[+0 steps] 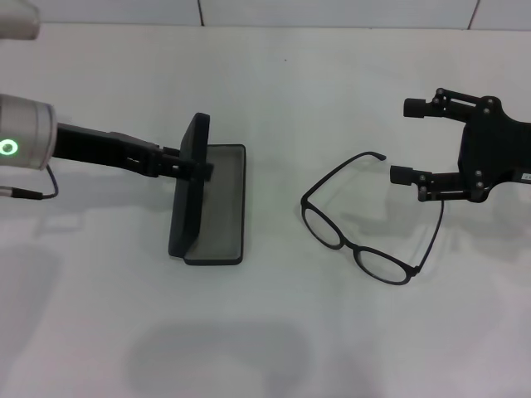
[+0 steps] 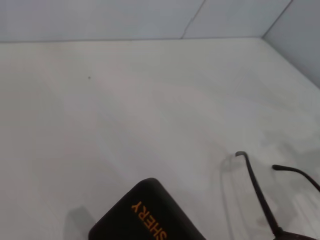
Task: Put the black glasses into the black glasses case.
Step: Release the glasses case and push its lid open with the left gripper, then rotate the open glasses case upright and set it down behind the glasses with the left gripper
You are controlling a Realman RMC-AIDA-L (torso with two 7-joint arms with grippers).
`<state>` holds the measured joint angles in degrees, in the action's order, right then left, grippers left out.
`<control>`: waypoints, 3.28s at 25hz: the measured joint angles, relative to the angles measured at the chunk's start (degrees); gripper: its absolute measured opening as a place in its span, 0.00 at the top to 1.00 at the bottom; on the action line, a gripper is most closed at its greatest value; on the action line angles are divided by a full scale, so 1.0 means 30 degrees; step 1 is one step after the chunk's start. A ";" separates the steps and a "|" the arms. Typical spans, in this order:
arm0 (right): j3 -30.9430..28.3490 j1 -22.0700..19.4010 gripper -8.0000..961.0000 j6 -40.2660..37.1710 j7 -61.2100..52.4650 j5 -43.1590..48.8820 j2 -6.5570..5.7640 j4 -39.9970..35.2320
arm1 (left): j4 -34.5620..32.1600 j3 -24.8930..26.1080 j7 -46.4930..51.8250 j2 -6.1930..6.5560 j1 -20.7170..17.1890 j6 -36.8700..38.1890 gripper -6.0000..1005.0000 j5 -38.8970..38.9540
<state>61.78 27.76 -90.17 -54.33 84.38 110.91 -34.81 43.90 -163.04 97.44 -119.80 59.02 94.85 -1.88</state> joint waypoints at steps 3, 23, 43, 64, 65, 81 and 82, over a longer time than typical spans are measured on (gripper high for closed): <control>0.0005 -0.0012 0.11 0.0000 0.0033 -0.0001 0.0001 0.0000 | -0.0308 0.0000 0.0270 0.0006 0.0232 -0.0307 0.19 -0.0344; -0.0029 -0.0504 0.11 -0.0163 0.0445 0.0000 0.0037 -0.0212 | -0.1321 0.0002 0.1708 0.0114 0.0828 -0.3198 0.43 -0.1629; 0.0147 -0.0753 0.11 -0.0520 0.0885 0.0008 0.0206 -0.0536 | -0.1394 -0.0030 -0.1743 0.1062 0.2438 -0.4309 0.80 -0.1280; 0.0037 -0.1495 0.11 -0.0577 0.2053 0.1452 0.0468 -0.0313 | -0.7481 -0.0021 -1.1869 0.0080 0.6602 -1.0744 0.80 -0.4604; 0.0019 -0.1503 0.11 -0.0570 0.2055 0.1481 0.0466 -0.0306 | -0.7600 -0.0015 -1.1928 0.0067 0.6667 -1.0666 0.80 -0.4842; 0.0000 -0.1951 0.11 -0.0576 0.2038 0.1526 0.0448 -0.0428 | -0.8368 0.0001 -1.1050 -0.0002 0.7365 -0.9431 0.76 -0.6436; 0.0000 -0.1994 0.11 -0.0579 0.2002 0.1527 0.0459 -0.0439 | -0.8370 0.0002 -1.1121 -0.0002 0.7365 -0.9450 0.75 -0.6388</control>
<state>61.79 21.78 -91.90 -48.32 88.96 112.29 -36.13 18.80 -163.04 64.08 -119.81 81.11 66.50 -21.04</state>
